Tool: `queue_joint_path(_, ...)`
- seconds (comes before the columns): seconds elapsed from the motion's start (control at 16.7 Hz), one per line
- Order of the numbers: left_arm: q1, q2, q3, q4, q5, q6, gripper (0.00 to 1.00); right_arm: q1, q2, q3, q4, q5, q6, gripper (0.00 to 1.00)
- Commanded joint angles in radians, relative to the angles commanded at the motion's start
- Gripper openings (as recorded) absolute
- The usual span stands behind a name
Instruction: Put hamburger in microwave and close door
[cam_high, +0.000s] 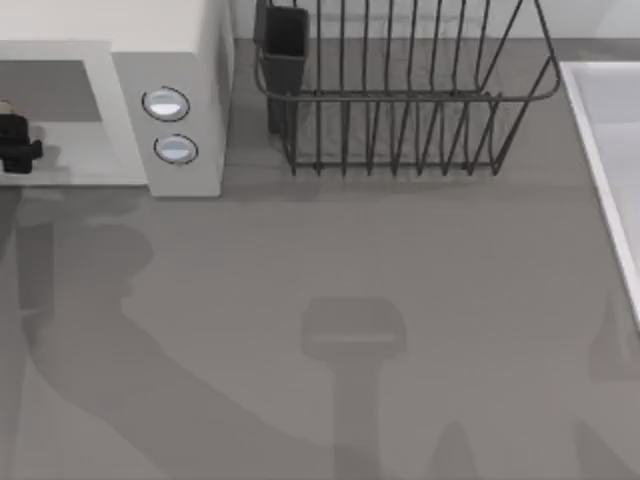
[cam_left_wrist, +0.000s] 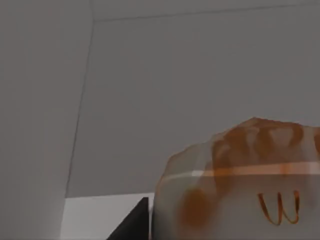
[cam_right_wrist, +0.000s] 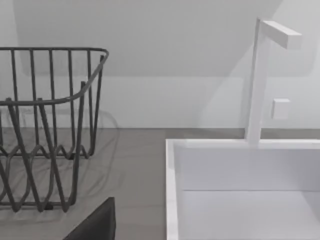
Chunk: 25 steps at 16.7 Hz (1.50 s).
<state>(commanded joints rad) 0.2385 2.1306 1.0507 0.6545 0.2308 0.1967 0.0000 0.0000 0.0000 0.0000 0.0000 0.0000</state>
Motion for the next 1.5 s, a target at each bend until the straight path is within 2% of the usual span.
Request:
queue_joint_path(0.24,-0.011,0.035,-0.04,0.135,0.019,-0.09,0.0,0.0,0.0,0.0,0.0,0.0,0.0,1.0)
queue_joint_path(0.72,-0.019,0.064,-0.006,0.121,0.016,-0.093,0.0,0.0,0.0,0.0,0.0,0.0,0.0,1.0)
queue_joint_path(0.9,-0.029,0.15,0.127,0.066,0.006,-0.097,0.0,0.0,0.0,0.0,0.0,0.0,0.0,1.0)
queue_joint_path(1.32,-0.069,0.4,0.635,-0.131,-0.026,-0.117,0.0,0.0,0.0,0.0,0.0,0.0,0.0,1.0)
queue_joint_path(1.5,-0.082,0.477,0.768,-0.201,-0.039,-0.123,0.0,0.0,0.0,0.0,0.0,0.0,0.0,1.0)
